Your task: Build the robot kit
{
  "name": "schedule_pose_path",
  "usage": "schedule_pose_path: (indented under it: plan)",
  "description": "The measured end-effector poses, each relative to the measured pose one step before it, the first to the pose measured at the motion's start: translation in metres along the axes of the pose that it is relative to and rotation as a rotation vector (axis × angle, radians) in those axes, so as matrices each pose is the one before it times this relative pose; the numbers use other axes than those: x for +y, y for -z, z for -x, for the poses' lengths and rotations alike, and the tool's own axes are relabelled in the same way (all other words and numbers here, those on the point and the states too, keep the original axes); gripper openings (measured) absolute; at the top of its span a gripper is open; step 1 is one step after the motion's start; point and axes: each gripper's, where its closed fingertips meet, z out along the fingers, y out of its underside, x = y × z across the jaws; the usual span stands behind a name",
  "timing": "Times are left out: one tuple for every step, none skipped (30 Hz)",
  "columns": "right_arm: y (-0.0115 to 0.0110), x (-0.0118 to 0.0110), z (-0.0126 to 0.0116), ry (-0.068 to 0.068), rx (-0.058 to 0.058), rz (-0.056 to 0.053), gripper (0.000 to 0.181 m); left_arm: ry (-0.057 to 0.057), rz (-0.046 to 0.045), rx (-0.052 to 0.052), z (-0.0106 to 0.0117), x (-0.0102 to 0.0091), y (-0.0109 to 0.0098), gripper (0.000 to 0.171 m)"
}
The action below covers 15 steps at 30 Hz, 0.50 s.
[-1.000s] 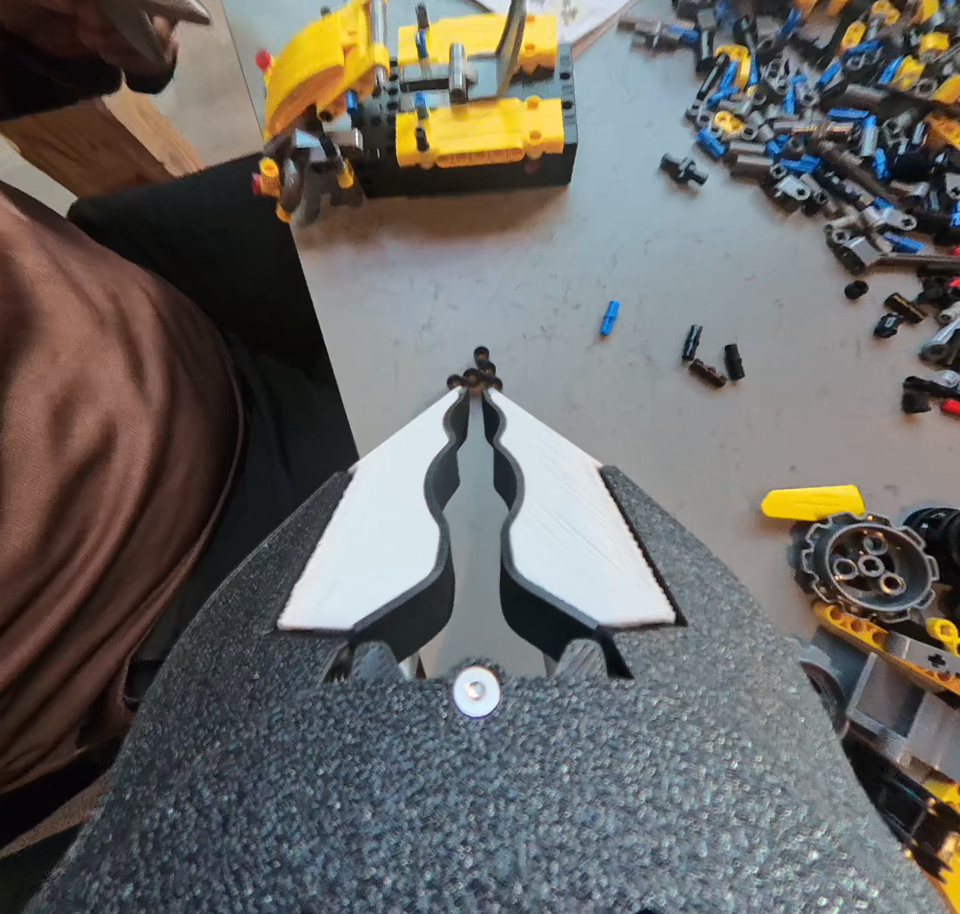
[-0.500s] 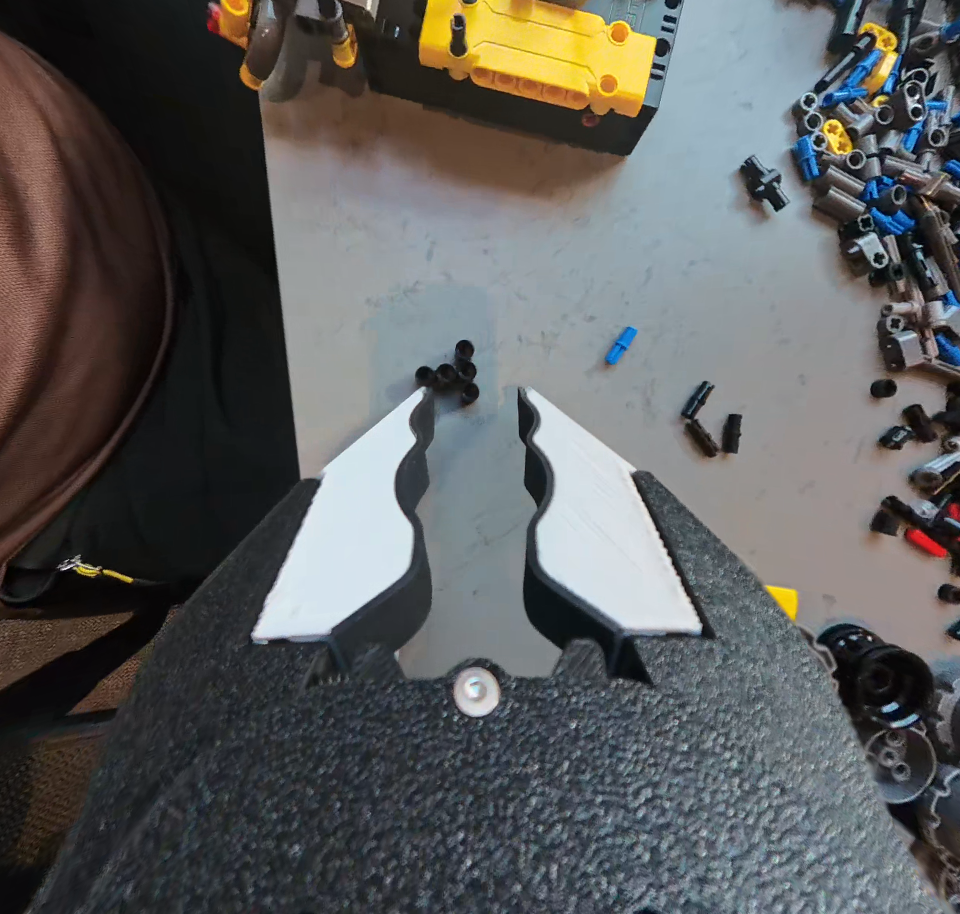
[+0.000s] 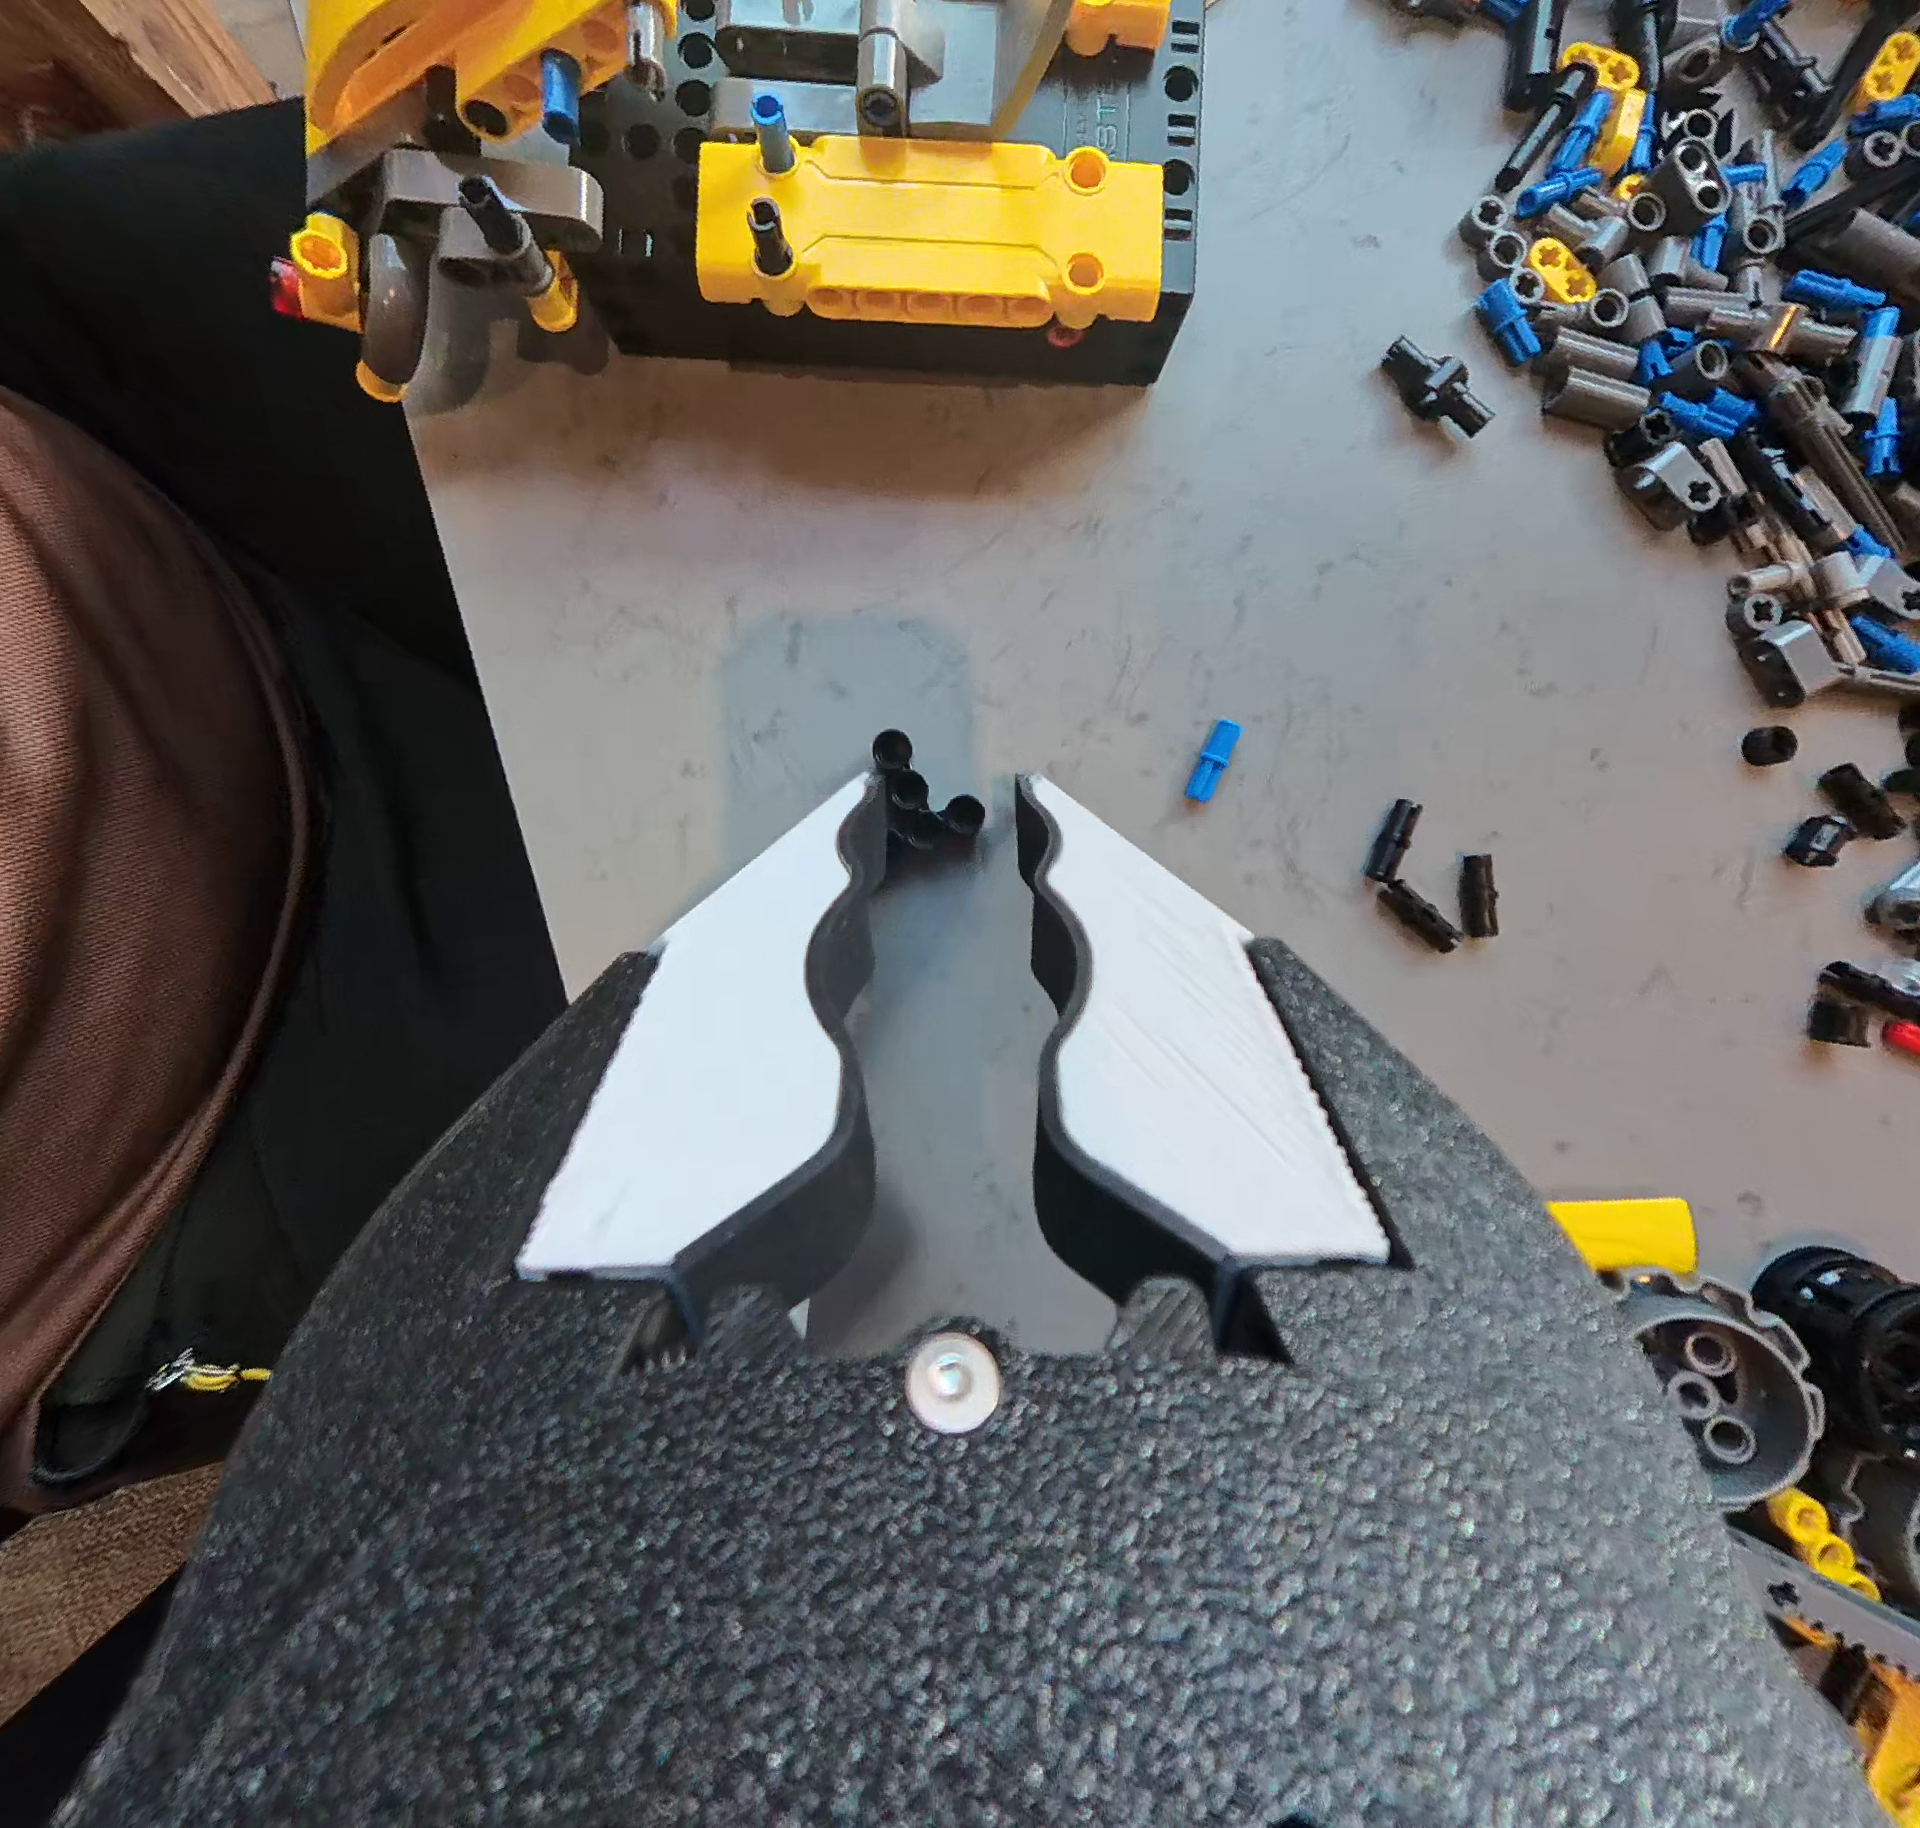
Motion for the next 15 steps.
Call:
schedule_pose_path:
  plan:
    - [0.00066,0.00106,-0.00002,-0.0039,-0.0005,-0.0009,0.021,-0.0005,0.00062,-0.0005,-0.00009,0.00018,-0.00001,0.043]
    - [0.00079,0.00107,-0.00023,-0.0021,0.0017,-0.0006,0.021,0.0001,0.00082,-0.0006,0.00011,0.00008,-0.00014,0.043]
    - [0.00088,0.00106,-0.00022,-0.0004,0.0028,0.0003,0.021,0.0003,0.00044,-0.0004,-0.00002,0.00012,-0.0002,0.043]
    - [0.00086,0.00107,0.00001,0.0005,0.0018,0.0013,0.021,0.0001,0.00108,-0.0003,0.00001,0.00027,-0.00036,0.043]
    - [0.0009,0.00091,0.00027,0.001,0.0012,0.0004,0.021,-0.0007,0.0027,-0.0006,0.00005,0.00056,-0.00048,0.043]
    - [0.00079,0.00067,-0.00009,0.0006,0.0027,-0.0017,0.021,-0.002,0.00323,-0.0008,-0.00004,0.00053,-0.00046,0.043]
    - [0.00066,0.00061,0.00004,-0.0015,0.0014,-0.0029,0.02,-0.0028,0.00236,-0.0009,-0.00018,0.00042,-0.00046,0.043]
    - [0.00037,0.00095,0.00056,-0.0053,-0.0035,-0.0018,0.018,-0.0027,0.00141,-0.0007,-0.00017,0.00024,-0.0002,0.043]
    - [0.00001,0.0012,0.00083,-0.01,-0.006,0.0,0.016,-0.0021,0.00085,-0.0011,-0.00008,0.00008,-0.0001,0.043]
    - [0.00013,0.00081,0.00062,-0.0127,-0.0042,-0.0011,0.016,-0.0013,0.00077,-0.0013,-0.00002,0.0001,0.0,0.043]
    - [0.00043,0.00071,0.00076,-0.0108,-0.003,-0.001,0.016,-0.0009,0.00089,-0.0011,0.0002,0.00014,0.00016,0.043]
    - [0.0006,0.0011,0.00147,-0.006,-0.004,0.0023,0.016,-0.0003,0.00004,-0.0019,0.00036,0.00014,0.00019,0.043]
    - [0.00067,0.00123,0.00259,-0.0026,-0.0083,0.0027,0.016,0.0002,-0.00122,-0.0014,0.0004,-0.00008,0.00035,0.043]
    - [0.00058,0.00107,0.00365,-0.0013,-0.015,0.0013,0.016,0.0016,-0.00132,-0.0007,0.00036,-0.00015,0.00007,0.043]
    - [0.00048,0.00089,0.00351,-0.0007,-0.0149,-0.0002,0.016,0.0033,-0.0009,0.0008,0.00028,0.00006,-0.0002,0.043]
